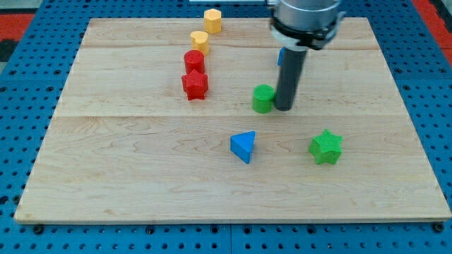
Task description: Place the green blocks parallel to each other
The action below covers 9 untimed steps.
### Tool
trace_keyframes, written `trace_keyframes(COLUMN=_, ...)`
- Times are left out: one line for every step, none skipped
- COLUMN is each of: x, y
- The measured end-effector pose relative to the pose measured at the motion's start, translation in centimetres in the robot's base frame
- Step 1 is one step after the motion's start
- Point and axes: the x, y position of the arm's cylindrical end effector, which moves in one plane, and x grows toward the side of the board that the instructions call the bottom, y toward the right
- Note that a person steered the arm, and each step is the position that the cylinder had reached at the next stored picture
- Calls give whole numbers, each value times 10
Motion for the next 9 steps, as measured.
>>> trace_keyframes(x=-18, y=-1)
trace_keyframes(x=-27, y=-8)
trace_keyframes(x=-1, y=-75)
trace_keyframes(x=8, y=-123)
trace_keyframes(x=-10, y=-142)
trace_keyframes(x=23, y=-188)
trace_keyframes(x=52, y=-184)
trace_keyframes(x=55, y=-175)
trace_keyframes(x=35, y=-147)
